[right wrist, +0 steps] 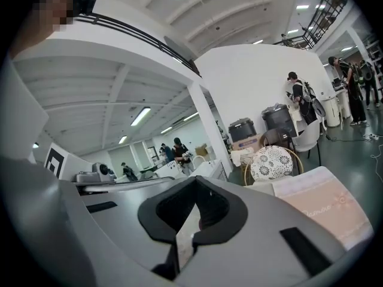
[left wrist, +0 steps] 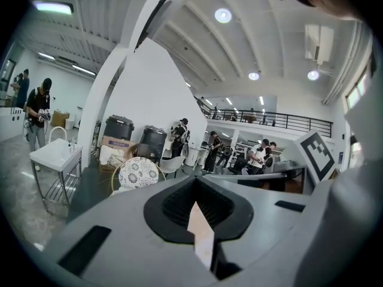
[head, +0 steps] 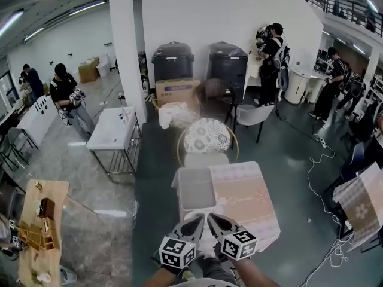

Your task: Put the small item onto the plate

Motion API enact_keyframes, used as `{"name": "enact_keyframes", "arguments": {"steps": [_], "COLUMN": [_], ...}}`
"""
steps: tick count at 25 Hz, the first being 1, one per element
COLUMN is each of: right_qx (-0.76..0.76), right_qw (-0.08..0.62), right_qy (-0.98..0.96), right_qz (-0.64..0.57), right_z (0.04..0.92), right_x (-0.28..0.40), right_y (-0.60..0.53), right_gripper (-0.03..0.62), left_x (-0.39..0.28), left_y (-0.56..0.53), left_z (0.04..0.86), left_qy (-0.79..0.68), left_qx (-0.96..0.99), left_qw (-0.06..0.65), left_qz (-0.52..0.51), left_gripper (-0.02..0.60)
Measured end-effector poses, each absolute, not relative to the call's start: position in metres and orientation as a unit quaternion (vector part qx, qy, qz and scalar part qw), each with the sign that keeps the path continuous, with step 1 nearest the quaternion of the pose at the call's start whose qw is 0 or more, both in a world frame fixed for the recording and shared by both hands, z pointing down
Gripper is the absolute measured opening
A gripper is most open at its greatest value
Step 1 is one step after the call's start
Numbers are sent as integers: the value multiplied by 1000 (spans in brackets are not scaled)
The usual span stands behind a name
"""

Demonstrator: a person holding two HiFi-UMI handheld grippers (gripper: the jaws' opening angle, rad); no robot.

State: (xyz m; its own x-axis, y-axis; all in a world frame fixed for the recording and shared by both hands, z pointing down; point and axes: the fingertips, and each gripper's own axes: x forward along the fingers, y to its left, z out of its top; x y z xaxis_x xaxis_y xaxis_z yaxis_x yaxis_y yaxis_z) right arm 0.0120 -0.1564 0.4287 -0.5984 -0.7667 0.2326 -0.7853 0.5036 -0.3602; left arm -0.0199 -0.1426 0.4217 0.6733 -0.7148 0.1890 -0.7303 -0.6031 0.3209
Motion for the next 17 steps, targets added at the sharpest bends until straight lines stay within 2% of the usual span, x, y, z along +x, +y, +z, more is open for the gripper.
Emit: {"name": "enact_keyframes", "arguments": {"steps": [17], "right_qx": [441], "right_qw": [22], "right_qy": [-873], "right_qz": [206], "right_z": [421], "right_x": [-4], "right_y": [-144], "right_gripper": [12], "left_x": [-39], "left_y": [-133], "left_z": [416], "left_qy": [-419], "left_qx": [891], "left_qw": [177], "left_qz": [7], "left_gripper": [6]}}
